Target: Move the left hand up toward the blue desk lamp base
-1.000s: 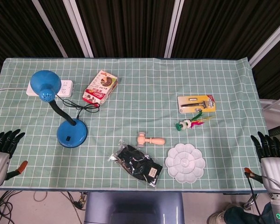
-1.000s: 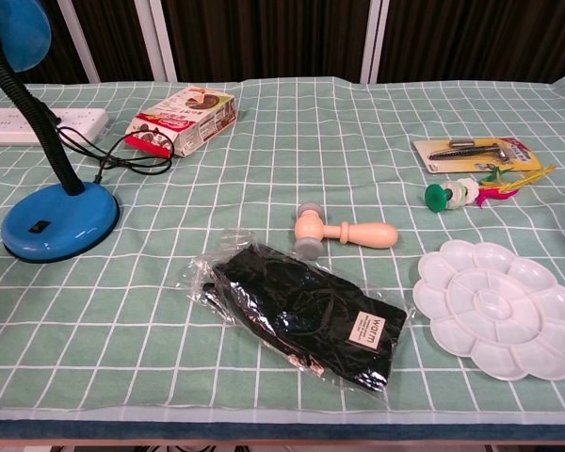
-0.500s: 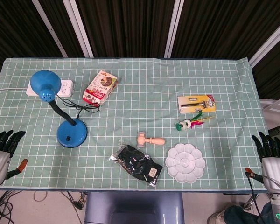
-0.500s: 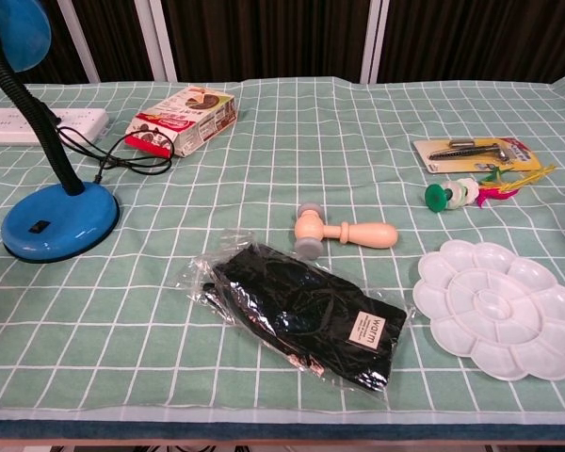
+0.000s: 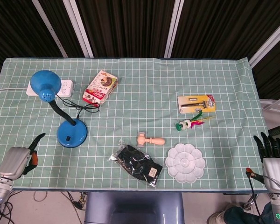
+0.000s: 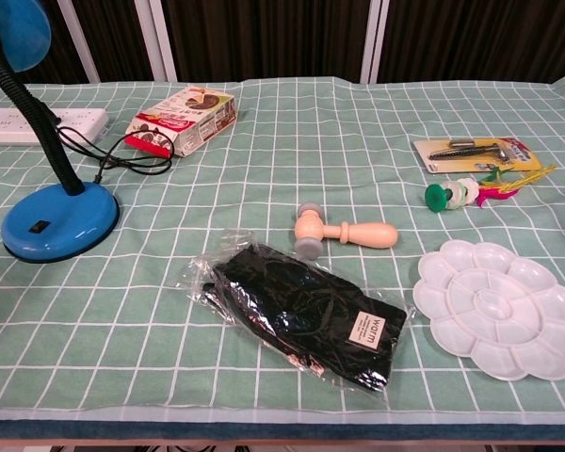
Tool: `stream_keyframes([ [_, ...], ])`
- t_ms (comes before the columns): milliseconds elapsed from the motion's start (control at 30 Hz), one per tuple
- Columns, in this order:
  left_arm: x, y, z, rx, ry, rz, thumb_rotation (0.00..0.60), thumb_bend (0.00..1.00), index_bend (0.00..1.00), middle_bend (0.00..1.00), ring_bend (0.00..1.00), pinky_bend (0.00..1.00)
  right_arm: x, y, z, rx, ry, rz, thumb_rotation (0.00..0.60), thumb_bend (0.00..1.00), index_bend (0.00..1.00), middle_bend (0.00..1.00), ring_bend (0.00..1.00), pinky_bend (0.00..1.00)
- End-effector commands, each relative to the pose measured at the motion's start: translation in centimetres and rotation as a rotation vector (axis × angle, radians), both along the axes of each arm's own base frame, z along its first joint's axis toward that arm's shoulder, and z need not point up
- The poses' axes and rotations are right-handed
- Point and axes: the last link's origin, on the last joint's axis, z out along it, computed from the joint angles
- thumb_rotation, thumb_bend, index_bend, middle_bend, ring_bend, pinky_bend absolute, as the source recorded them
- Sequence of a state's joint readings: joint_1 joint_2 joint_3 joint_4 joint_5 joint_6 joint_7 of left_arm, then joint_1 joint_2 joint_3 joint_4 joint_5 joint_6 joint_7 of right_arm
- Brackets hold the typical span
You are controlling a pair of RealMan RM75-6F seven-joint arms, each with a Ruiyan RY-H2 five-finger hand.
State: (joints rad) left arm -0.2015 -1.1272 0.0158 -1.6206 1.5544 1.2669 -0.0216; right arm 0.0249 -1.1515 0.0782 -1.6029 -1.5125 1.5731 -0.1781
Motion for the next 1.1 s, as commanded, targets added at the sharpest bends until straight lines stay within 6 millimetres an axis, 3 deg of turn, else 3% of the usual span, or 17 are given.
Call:
stream_keyframes([
  [33, -0.2, 1.0, -1.2, -0.011, 0.036, 0.020, 0.600, 0.89, 0.06, 0.83, 0.83, 0.91, 0.0, 0.0, 0.0, -0.003, 0.002, -0.004, 0.600, 0.15, 0.08, 0.05, 0.03, 0.00],
  [533, -0.9, 2.7, -5.6, -0.138, 0.148, 0.071, 0.600, 0.89, 0.03, 0.83, 0.84, 0.91, -0.2, 0.0, 0.0, -0.006, 0.010, -0.022, 0.600, 0.15, 0.08, 0.05, 0.03, 0.00],
  [1100, -0.1, 3.0, -8.0, -0.164, 0.172, 0.034, 0.600, 0.89, 0.03, 0.83, 0.84, 0.91, -0.3, -0.1, 0.1, -0.012, 0.015, -0.037, 0.600, 0.15, 0.08, 0.05, 0.03, 0.00],
])
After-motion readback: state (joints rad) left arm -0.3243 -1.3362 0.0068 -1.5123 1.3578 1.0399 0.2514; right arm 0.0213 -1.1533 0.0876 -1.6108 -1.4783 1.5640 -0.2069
